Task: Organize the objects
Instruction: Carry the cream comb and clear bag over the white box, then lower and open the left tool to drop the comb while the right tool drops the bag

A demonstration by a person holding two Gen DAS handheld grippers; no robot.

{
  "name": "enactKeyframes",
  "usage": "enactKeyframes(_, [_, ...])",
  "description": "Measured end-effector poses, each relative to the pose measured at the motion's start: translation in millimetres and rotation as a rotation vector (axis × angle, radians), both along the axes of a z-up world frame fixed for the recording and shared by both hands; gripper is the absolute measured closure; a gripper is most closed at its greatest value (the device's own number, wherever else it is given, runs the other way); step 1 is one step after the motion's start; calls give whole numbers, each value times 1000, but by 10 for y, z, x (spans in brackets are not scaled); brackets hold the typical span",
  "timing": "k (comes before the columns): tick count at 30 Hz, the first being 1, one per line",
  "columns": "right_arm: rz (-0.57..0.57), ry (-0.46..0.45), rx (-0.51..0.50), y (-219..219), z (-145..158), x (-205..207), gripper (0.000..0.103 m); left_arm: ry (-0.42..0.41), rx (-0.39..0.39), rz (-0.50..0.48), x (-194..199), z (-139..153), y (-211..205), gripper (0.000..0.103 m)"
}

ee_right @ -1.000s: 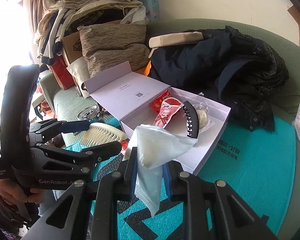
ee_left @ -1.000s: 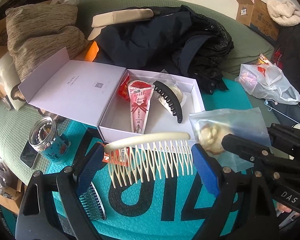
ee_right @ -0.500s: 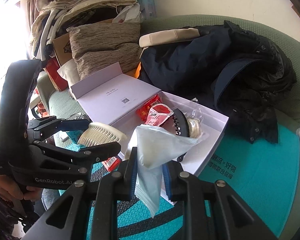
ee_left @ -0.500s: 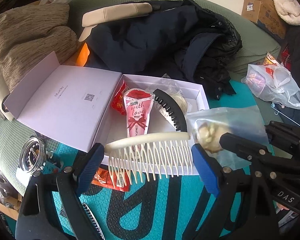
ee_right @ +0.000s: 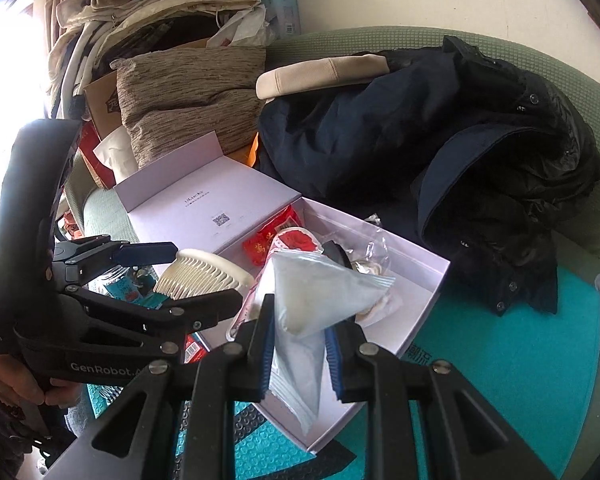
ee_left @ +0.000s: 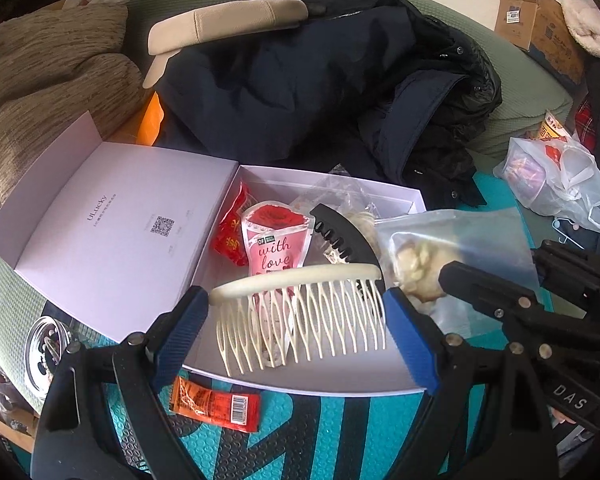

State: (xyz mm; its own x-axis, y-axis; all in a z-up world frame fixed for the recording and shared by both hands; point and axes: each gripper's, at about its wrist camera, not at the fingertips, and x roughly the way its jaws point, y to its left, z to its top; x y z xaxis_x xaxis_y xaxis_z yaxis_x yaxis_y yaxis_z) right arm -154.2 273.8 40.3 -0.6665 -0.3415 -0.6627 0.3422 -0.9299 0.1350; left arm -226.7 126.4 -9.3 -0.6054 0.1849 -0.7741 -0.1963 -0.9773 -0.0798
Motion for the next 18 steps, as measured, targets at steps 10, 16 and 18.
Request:
enactKeyframes(10, [-25,18,22,64,-34,-319,81,5,-17,-7,-381,-63,51,15])
enactKeyframes(16, [-37,20,26,93,-78,-527,81,8,-35,-15,-609,-122,85,15])
enactKeyframes(18, [-42,20,27,105,-98,-586,81,1,-36,-17,-686,-169,89,15])
